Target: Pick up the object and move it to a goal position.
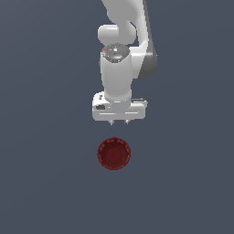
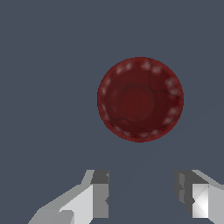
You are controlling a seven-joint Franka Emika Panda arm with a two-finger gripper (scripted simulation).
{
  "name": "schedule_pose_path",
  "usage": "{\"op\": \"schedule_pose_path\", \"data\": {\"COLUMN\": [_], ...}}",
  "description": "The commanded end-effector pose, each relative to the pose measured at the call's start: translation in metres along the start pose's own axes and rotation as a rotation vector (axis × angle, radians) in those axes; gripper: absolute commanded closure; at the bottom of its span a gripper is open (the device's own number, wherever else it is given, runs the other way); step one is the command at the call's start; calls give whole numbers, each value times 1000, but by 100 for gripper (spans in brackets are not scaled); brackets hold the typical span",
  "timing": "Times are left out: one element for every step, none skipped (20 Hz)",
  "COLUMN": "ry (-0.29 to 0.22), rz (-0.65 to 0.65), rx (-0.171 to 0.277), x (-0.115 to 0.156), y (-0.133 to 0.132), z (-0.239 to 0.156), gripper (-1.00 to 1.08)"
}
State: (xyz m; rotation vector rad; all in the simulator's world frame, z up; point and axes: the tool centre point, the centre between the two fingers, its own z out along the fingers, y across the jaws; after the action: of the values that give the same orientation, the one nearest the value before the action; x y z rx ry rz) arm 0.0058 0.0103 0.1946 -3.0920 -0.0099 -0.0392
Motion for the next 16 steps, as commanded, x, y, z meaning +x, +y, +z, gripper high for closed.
{"op": "schedule_pose_path", "data": {"ry": [-4, -5, -7, -10, -12, -14, -17, -20, -23, -26, -29, -32, -34, -37, -39, -41], "rz": [7, 11, 15, 21, 26, 33, 40, 47, 56, 65, 74, 84, 95, 106, 118, 130], "rx": [-6, -10, -14, -19, -24, -30, -37, -45, -54, -64, -74, -86, -99, -113, -128, -144], "x": [2, 3, 5, 6, 8, 10, 12, 15, 17, 20, 22, 25, 29, 32, 35, 39], "y": [0, -1, -1, -1, -1, -2, -2, -2, -3, -3, -4, -4, -5, -5, -6, -7], "z": [2, 4, 5, 7, 9, 11, 13, 16, 19, 22, 25, 29, 33, 37, 41, 46], "gripper": [-20, -20, -20, -20, -20, -20, -20, -20, -20, -20, -20, -20, -20, -20, -20, -20]}}
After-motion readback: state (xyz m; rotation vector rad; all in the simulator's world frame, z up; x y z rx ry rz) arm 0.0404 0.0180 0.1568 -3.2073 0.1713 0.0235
